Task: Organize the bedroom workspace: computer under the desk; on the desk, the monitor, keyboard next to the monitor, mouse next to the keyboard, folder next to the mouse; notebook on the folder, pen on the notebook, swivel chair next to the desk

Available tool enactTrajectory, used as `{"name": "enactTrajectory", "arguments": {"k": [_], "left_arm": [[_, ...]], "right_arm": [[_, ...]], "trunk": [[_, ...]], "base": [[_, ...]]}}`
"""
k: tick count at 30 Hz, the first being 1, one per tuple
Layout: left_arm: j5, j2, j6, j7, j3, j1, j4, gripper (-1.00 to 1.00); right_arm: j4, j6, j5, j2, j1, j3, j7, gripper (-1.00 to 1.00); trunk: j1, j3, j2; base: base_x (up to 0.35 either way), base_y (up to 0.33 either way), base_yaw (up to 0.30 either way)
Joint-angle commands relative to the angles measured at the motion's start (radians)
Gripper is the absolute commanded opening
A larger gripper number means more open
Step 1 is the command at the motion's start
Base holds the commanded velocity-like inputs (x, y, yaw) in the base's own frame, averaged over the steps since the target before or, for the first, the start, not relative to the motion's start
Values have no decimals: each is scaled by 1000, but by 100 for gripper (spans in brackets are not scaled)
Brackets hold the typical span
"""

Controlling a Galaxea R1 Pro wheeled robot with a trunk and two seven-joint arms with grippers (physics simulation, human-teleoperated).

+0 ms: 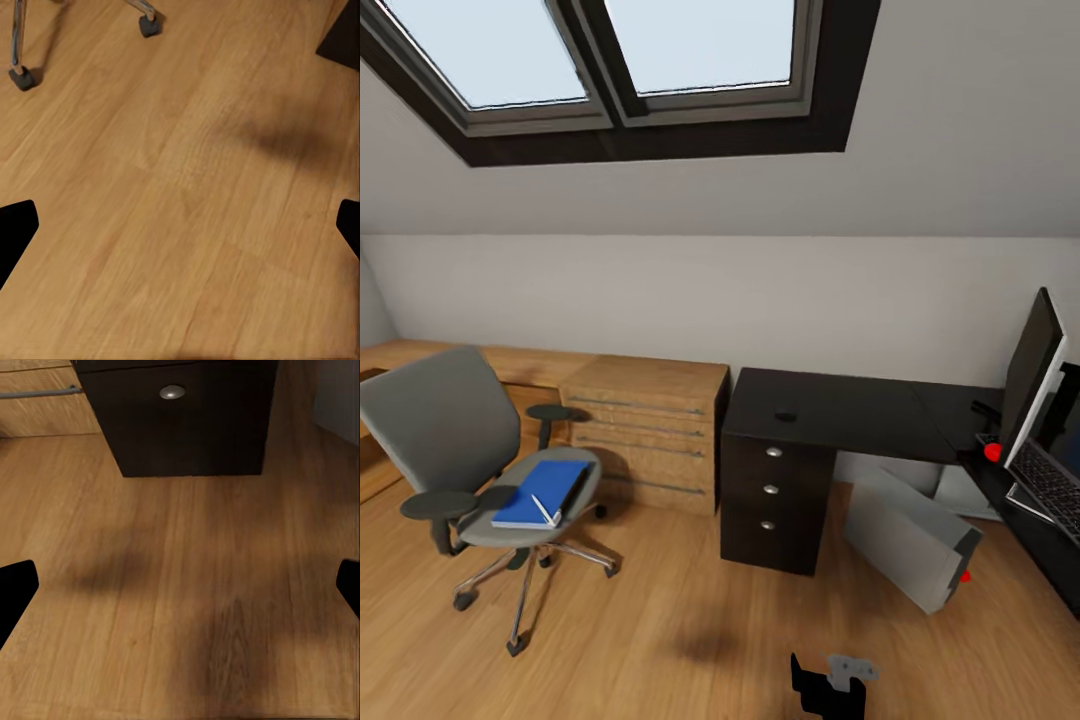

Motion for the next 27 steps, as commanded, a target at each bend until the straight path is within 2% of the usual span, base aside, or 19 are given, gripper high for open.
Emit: {"name": "enactTrajectory", "arguments": {"k": [1, 6, 14, 19, 21, 25, 27], "left_arm": [[3, 0, -3, 2, 1, 0, 0, 100], [3, 0, -3, 2, 0, 0, 0, 100], [4, 0, -1, 2, -1, 0, 1, 100], [3, -29, -6, -5, -3, -1, 29, 100], [2, -40, -12, -6, -4, -1, 40, 100], [2, -40, -12, -3, -6, 0, 62, 100], [2, -39, -12, -3, -6, 0, 74, 100]], "right_arm": [[2, -4, -10, 1, -1, 8, 1, 100], [2, -4, -9, 0, -1, 8, 1, 100], [1, -3, -10, -4, -1, 7, 1, 100], [-19, -5, -26, 24, 27, 12, -10, 100], [-8, -16, -29, 25, 39, 13, -5, 100], [-2, -38, -31, 15, 62, 16, 4, 100], [-1, -46, -32, 12, 67, 16, 5, 100]], "trunk": [[0, -2, -1], [0, -3, -1], [0, -4, -1], [0, -4, -1], [0, -4, -1], [0, -4, -1], [-8, 3, 13]], "base": [[33, 0, -266], [114, 0, -168], [259, 0, -28], [0, 0, 0], [0, 0, 0], [0, 0, 0], [0, 0, 0]]}}
